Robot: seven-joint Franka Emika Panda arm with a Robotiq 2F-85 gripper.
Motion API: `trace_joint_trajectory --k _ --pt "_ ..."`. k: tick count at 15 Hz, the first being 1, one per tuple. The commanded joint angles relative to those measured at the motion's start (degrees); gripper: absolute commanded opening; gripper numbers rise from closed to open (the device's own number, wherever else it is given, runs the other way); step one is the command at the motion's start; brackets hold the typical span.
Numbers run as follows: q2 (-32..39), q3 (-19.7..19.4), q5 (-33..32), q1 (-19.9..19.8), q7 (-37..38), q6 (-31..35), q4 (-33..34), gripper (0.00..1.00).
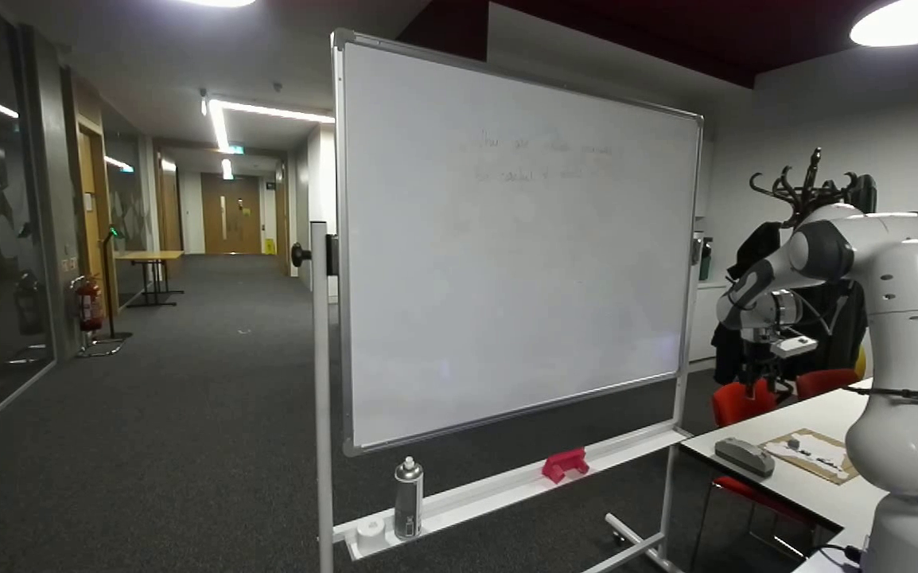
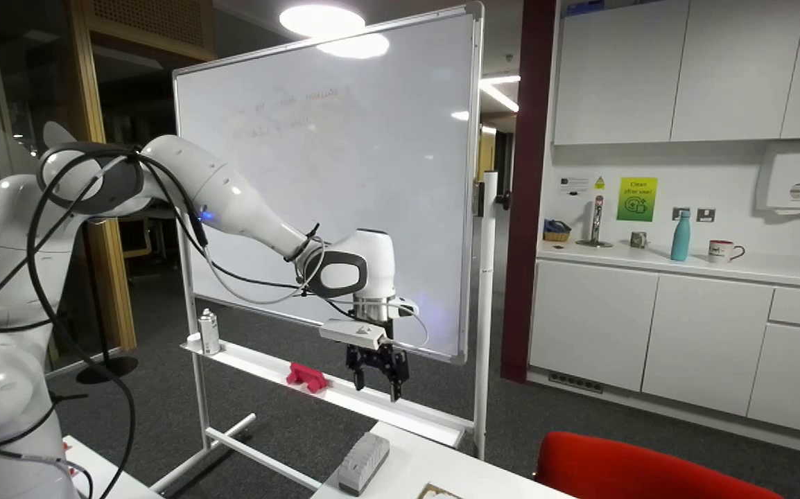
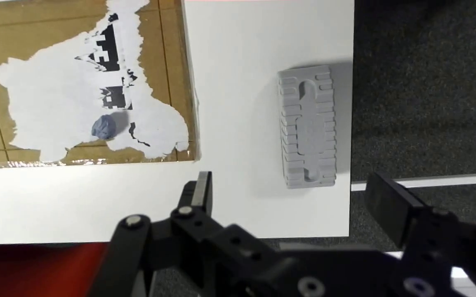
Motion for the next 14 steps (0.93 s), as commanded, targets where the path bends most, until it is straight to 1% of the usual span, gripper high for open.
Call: trace_joint_trajectory --k 1,6,8,14 --pt "0.0 3.0 -1.1 -2.7 0.7 -0.3 0.4 1.0" --pt "-0.2 3.6 -0.8 -3.0 0.8 0.2 0.0 1.0" --pt "0.5 3.9 -1.8 -2.7 1.0 2.6 -1.1 1.0" --pt "6.2 5.0 -4.3 -3.4 1.6 11.0 -3.3 1.0"
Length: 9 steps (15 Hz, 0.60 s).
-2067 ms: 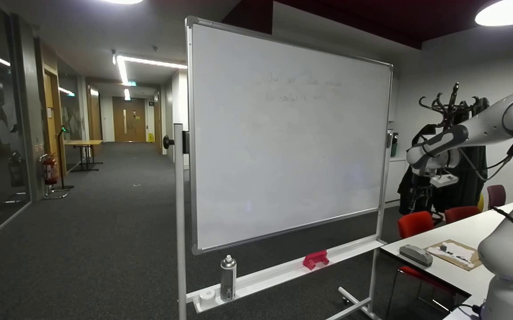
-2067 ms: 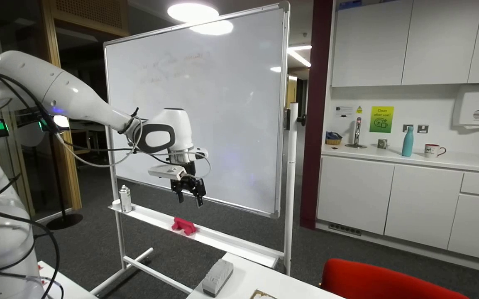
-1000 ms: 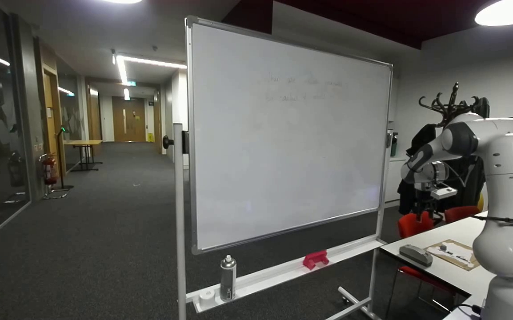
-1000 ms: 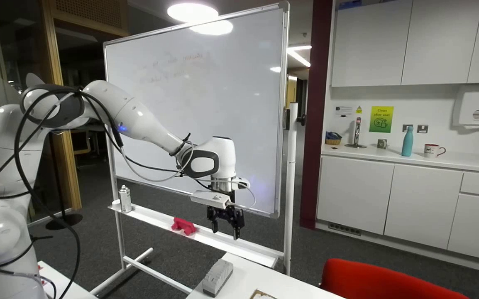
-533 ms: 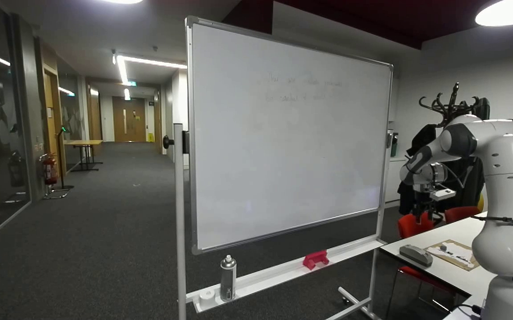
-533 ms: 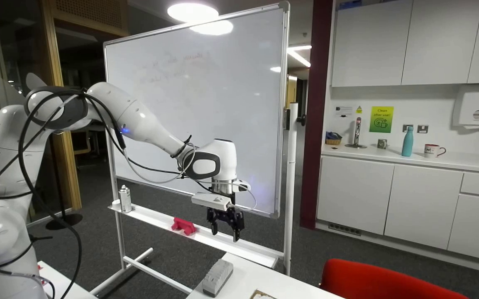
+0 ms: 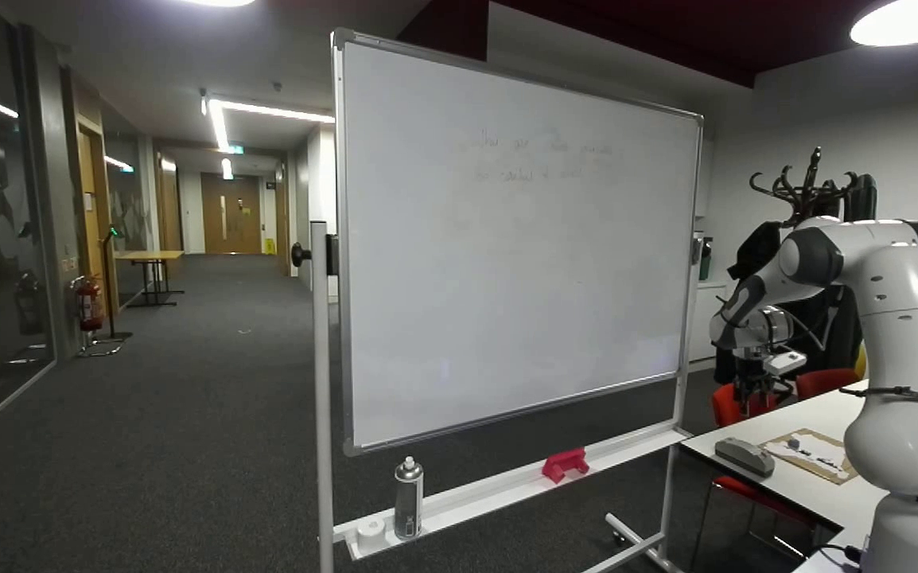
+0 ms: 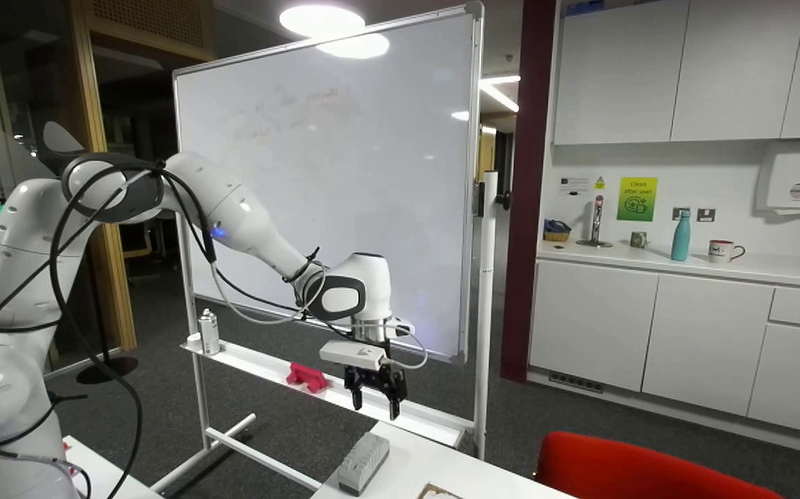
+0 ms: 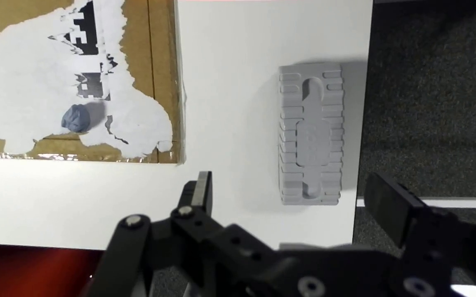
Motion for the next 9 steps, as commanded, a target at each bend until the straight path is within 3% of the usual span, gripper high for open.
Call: trace_joint_trajectory --k 1,9 --pt "3.0 1.8 -1.7 -2.2 1.0 5.6 -1.6 1.0" --pt "6.1 4.6 -1.6 -4.6 0.1 11.8 -4.5 1.0"
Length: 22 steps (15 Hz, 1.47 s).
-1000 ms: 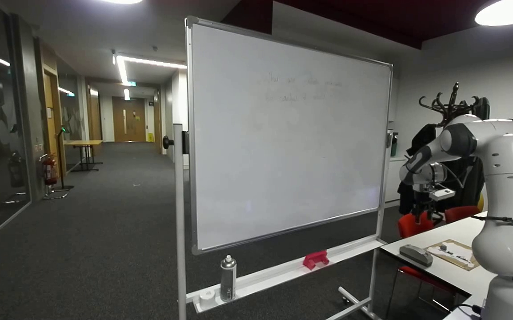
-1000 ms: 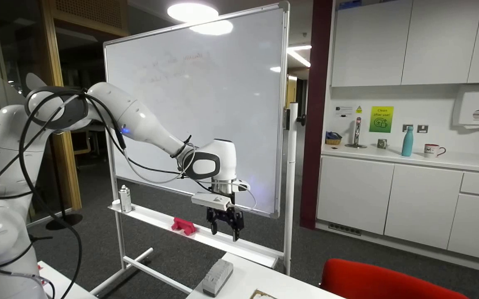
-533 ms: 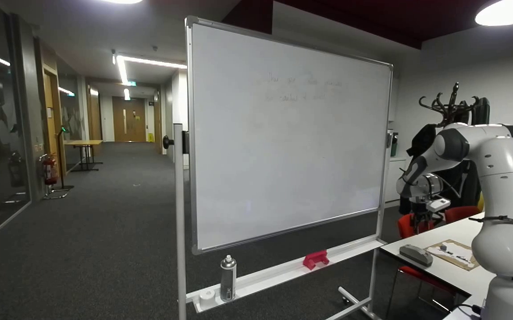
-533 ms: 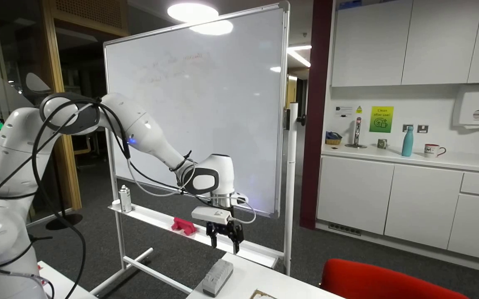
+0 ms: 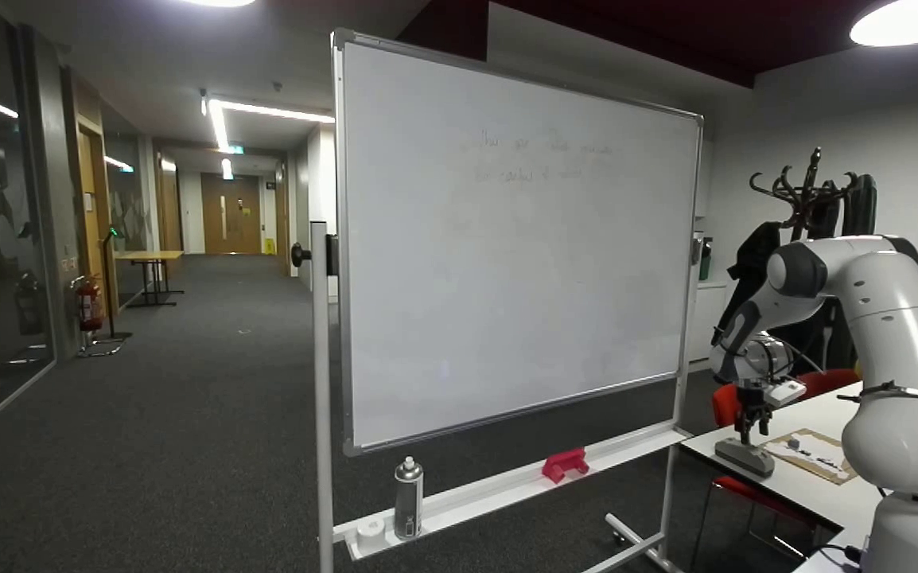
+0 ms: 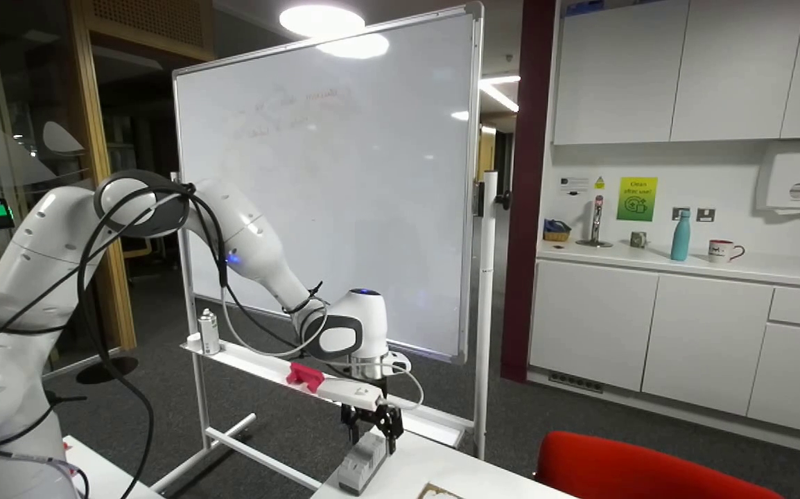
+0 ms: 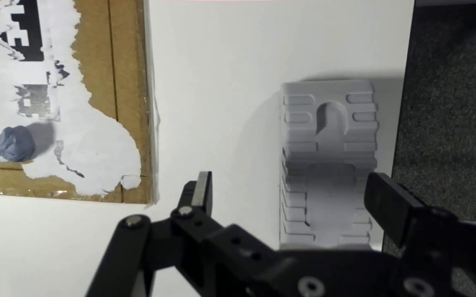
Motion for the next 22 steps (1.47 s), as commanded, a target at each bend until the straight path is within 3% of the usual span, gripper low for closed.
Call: trace_joint_trajectory --k 1,13,22 --pt "-1.2 1.7 -1.3 -1.6 0.0 2.5 -2.2 1.0" --pt "-1.8 3.8 -1.1 -2.6 -5.5 -0.3 -3.4 1.0" --pt "-0.4 4.7 -0.5 -3.3 -7.6 1.6 -2.9 1.0"
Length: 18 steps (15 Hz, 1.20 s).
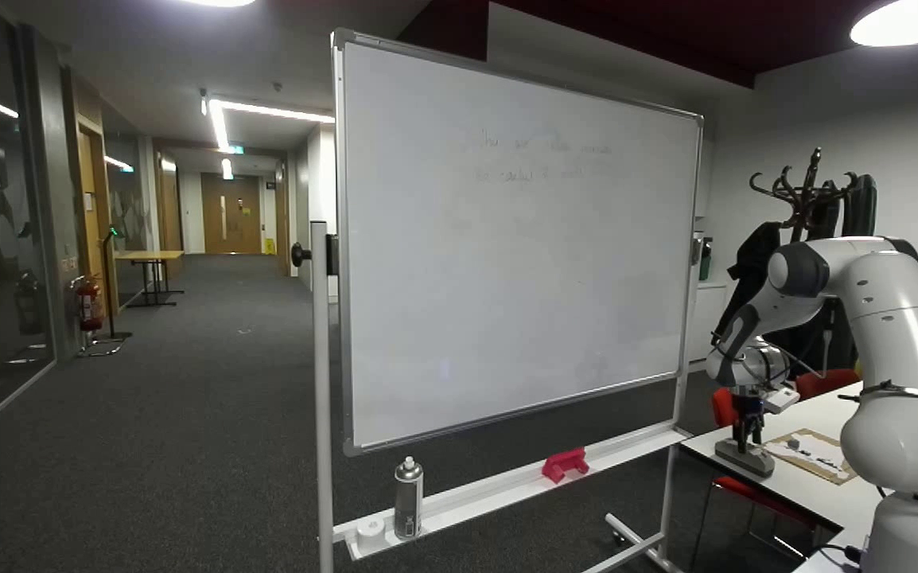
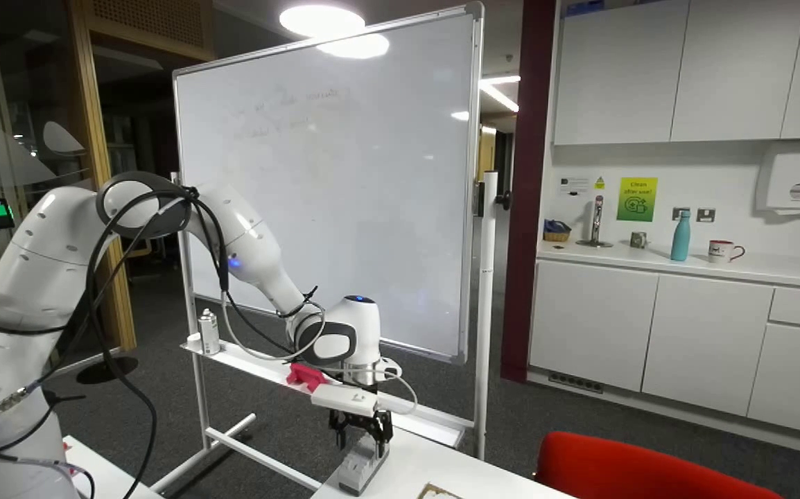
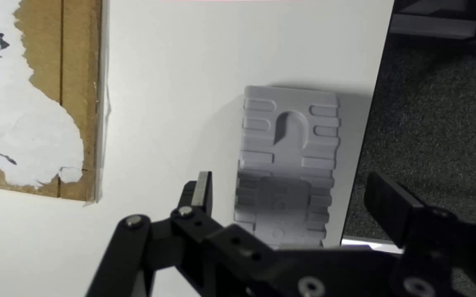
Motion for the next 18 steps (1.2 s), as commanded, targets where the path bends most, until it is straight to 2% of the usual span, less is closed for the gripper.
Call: trace_joint_trajectory --k 1,5,10,12,13,15,18 --pt "-0.1 1.3 -0.3 -1.7 -1.8 2.1 -0.7 1.0" --pt "1.1 1.2 -0.6 -2.0 -1.6 5.8 -0.5 1.0" --pt "1.9 1.3 -0.8 -2.5 -1.6 5.3 -0.4 1.0" --pt "2.0 1.3 -0.9 -2.4 -1.4 4.9 -0.4 0.89" --pt "2.2 1.1 -1.2 -2.2 -1.4 5.2 -0.4 0.71" --pt "2.3 1.0 -1.4 -2.0 -1.1 5.3 -0.4 0.63" --pt "2.1 0.6 -1.8 -1.6 -0.5 5.6 -0.5 0.38"
